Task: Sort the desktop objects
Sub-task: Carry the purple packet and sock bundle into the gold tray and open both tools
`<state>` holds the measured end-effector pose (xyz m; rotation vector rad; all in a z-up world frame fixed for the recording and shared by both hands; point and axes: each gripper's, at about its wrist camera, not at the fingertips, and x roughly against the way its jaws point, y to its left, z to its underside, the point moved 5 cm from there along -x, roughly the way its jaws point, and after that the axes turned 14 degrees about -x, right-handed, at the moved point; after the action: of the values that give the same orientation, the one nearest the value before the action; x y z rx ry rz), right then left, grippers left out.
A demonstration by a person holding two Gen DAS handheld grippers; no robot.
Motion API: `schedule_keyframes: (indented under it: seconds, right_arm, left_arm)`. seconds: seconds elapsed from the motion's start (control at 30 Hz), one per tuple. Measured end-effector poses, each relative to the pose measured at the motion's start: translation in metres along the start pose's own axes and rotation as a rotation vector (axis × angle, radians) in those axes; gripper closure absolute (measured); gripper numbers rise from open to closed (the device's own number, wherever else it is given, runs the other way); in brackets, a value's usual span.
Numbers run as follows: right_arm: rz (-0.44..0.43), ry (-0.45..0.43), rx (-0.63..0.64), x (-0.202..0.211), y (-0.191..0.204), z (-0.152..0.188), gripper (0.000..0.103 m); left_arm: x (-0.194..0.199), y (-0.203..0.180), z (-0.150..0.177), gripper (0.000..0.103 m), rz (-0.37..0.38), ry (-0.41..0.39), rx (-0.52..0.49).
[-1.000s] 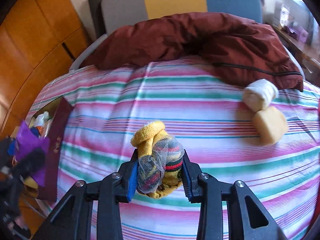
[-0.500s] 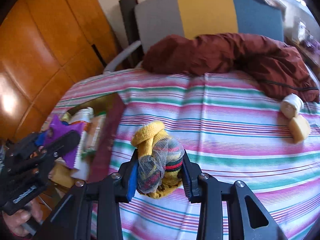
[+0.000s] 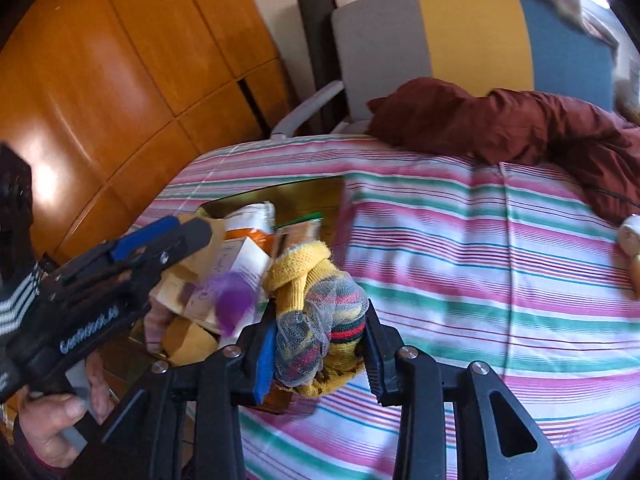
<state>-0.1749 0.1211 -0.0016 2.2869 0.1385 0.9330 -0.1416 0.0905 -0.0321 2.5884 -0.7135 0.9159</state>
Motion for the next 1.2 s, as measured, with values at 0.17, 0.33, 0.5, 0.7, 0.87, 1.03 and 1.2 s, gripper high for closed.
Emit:
schedule_keyframes:
  seconds: [0.17,0.33,0.5,0.7,0.87,1.03,1.2]
  right_arm:
    - [-0.001,0.015,0.023,-0.01,0.019,0.01,0.065]
    - [-0.008,0.032,0.017,-0.015,0.022,0.014,0.065]
    - [-0.015,0.046,0.026,-0.023,0.03,0.017,0.065]
    - [-0.03,0.061,0.029,-0.037,0.042,0.016,0.059]
    - [-0.052,0.081,0.047,-0.045,0.054,0.018,0.045]
    - [-0.043,0.079,0.069,-0.047,0.061,0.023,0.044]
    - [-0.028,0.072,0.062,-0.042,0.054,0.025,0.044]
  left_arm:
    - [0.0,0.026,0.008,0.06,-0.017,0.016,0.028]
    - [0.005,0.061,0.019,0.06,-0.065,0.02,0.086]
    - [0.006,0.073,0.028,0.06,-0.091,0.034,0.109]
    - [0.012,0.07,0.029,0.051,-0.117,0.032,0.136]
    - [0.02,0.067,0.026,0.046,-0.143,0.024,0.126]
    - [0.026,0.064,0.024,0.043,-0.155,0.024,0.125]
    - [0.031,0.06,0.025,0.041,-0.161,0.021,0.115]
